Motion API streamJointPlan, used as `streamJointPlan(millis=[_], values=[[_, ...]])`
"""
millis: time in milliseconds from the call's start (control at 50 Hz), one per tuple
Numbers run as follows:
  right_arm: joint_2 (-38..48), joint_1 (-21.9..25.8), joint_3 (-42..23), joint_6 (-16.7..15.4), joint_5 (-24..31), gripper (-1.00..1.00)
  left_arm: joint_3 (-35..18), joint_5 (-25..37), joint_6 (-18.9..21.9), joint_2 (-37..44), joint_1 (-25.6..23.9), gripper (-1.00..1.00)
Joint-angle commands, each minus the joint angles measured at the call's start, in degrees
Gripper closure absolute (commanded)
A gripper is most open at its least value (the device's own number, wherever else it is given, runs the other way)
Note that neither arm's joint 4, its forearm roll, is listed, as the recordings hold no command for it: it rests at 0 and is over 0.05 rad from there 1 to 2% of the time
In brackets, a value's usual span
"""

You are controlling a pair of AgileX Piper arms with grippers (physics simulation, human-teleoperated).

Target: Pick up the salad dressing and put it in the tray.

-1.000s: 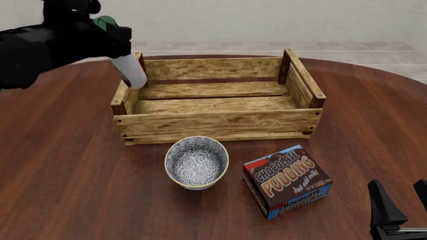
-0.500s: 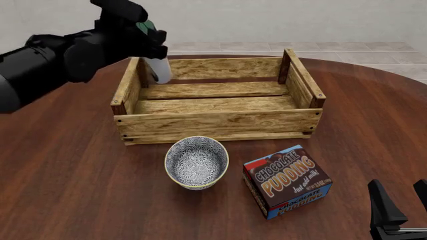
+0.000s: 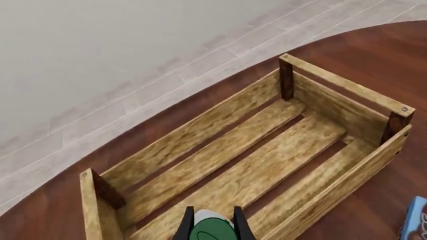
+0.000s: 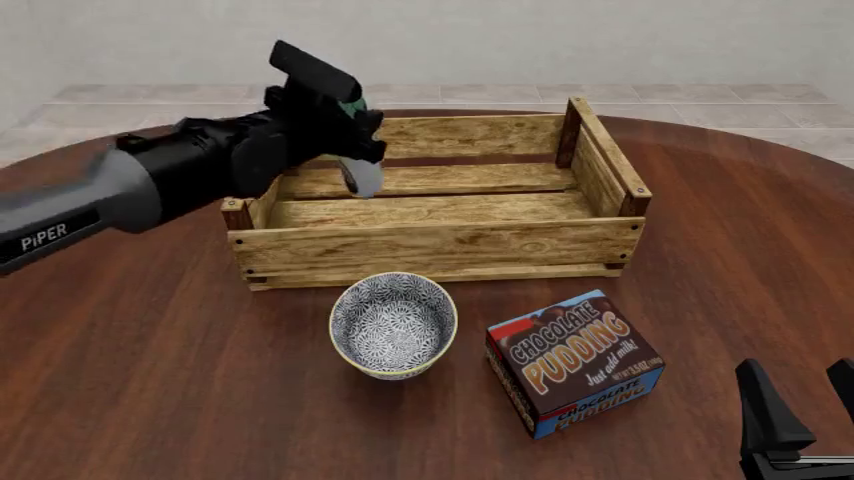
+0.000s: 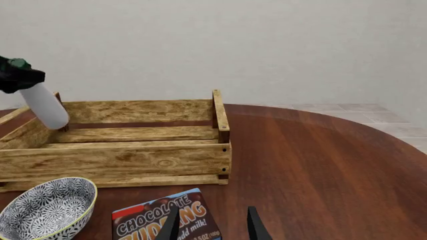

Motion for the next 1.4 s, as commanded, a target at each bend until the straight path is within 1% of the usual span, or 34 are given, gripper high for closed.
streamJointPlan(millis=[20,100,160,200,240,360,400,640,920,1040,1140,1240,1320,1400], values=[[0.00,-0.01,0.00,0.00,0.00,-1.00,-0.99,-2.97,1.18,4.76,-1.27,1.00],[-0.01,0.00,0.00,0.00,0.00,-1.00,-0.80,-4.52,1.80,6.18,-1.22,1.00],[0.00,0.00,0.00,0.01,0.00,-1.00,-0.26,-6.20,2.99,6.88,-0.85,1.00],[0.00,0.00,0.00,0.00,0.00,-1.00,-0.52,-6.29,3.05,7.42,-0.92,1.00],[0.00,0.00,0.00,0.00,0.00,-1.00,-0.12,-7.65,4.31,7.70,-0.38,1.00],[0.01,0.00,0.00,0.00,0.00,-1.00,-0.73,-8.09,4.59,9.20,-1.06,1.00],[-0.01,-0.01,0.00,0.01,0.00,-1.00,-0.53,-9.35,5.35,9.71,-0.86,1.00],[0.01,0.00,0.00,-0.01,0.00,-1.00,-4.72,-8.28,4.70,14.16,-0.22,1.00],[0.01,-0.01,0.00,0.00,0.00,-1.00,-7.60,-6.57,4.13,15.11,1.21,1.00],[0.01,-0.01,0.00,0.01,0.00,-1.00,-11.21,-3.98,3.08,17.91,1.91,1.00],[0.00,0.01,0.00,0.01,0.00,-1.00,-12.51,-3.79,3.30,19.71,2.30,1.00],[-0.01,0.00,0.00,0.00,0.00,-1.00,-16.34,-1.07,2.58,22.44,2.66,1.00],[0.00,0.02,0.00,0.02,0.00,-1.00,-17.54,-0.58,2.58,23.56,2.93,1.00],[0.00,0.01,0.00,0.02,0.00,-1.00,-19.85,0.82,2.37,25.61,3.23,1.00]])
